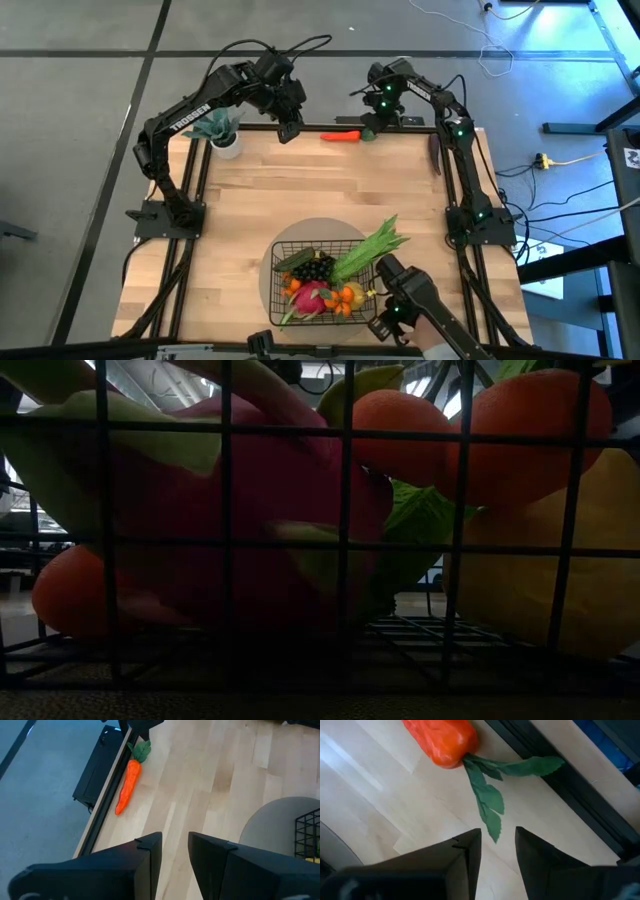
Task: Build produce basket
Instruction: Put the carrot into the black mesh basket
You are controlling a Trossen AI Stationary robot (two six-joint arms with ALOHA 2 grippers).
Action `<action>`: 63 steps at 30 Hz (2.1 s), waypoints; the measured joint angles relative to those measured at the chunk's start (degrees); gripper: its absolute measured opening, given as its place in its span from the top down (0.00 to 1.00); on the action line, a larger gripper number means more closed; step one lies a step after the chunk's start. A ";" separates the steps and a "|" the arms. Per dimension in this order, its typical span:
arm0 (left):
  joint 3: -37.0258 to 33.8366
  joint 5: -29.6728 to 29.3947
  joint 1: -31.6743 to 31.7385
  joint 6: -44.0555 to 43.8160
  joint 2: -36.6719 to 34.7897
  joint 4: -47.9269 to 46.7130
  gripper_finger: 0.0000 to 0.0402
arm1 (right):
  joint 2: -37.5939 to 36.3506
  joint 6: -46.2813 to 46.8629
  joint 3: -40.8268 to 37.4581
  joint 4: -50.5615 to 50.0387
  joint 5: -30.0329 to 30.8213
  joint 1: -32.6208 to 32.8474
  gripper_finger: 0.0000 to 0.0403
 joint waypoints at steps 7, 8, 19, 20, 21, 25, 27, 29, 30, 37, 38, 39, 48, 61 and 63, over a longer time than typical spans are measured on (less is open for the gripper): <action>0.00 -0.02 0.00 0.00 0.00 0.00 0.79 | 0.00 0.45 -2.26 0.51 -0.47 0.00 0.73; 0.00 -0.02 0.00 -0.02 0.00 0.00 0.79 | 0.00 0.52 -3.05 0.51 -0.95 0.00 0.73; 0.00 -0.22 0.00 0.03 0.00 0.00 0.79 | 0.07 -3.26 -4.60 4.74 -5.71 0.15 0.73; 0.00 -0.22 0.00 0.02 0.00 0.00 0.79 | 0.07 -3.50 -4.59 5.05 -5.25 0.15 0.74; 0.00 -0.22 0.00 0.02 0.00 0.00 0.79 | 0.07 -4.41 -4.59 4.90 -5.02 0.15 0.75; 0.00 -0.24 0.00 0.04 0.00 0.00 0.79 | 0.07 -6.52 -4.61 4.30 -2.48 0.27 0.89; 0.00 -0.23 0.00 0.04 0.00 0.00 0.79 | 0.07 -7.49 -4.61 4.34 -0.98 0.47 0.97; 0.00 -0.24 0.00 0.04 0.00 0.00 0.79 | -0.07 -7.50 -4.61 4.21 0.28 0.64 0.98; 0.00 -0.24 0.00 0.05 0.00 -0.02 0.79 | -0.28 -7.48 -4.61 3.88 0.87 0.83 0.99; 0.00 -0.24 0.00 0.09 0.00 -0.02 0.79 | -4.24 -7.95 -4.63 2.52 4.43 3.19 1.00; 0.00 -0.24 0.00 0.09 0.00 -0.02 0.79 | -5.07 -8.01 -4.63 2.50 4.84 3.60 1.00; 0.00 -0.24 0.00 0.11 0.00 -0.04 0.79 | -5.94 -8.10 -4.58 2.47 5.32 4.11 1.00; 0.00 -0.24 -0.23 0.16 0.00 -1.34 0.79 | -15.22 -6.97 -4.02 2.46 13.73 10.17 1.00; 0.02 -1.08 -5.81 1.40 -2.48 -4.71 0.79 | -31.19 3.79 -3.98 2.01 26.90 25.78 1.00; 0.02 -1.14 -7.00 1.40 -3.23 -5.09 0.79 | -33.14 6.22 -3.96 1.80 29.40 28.85 1.00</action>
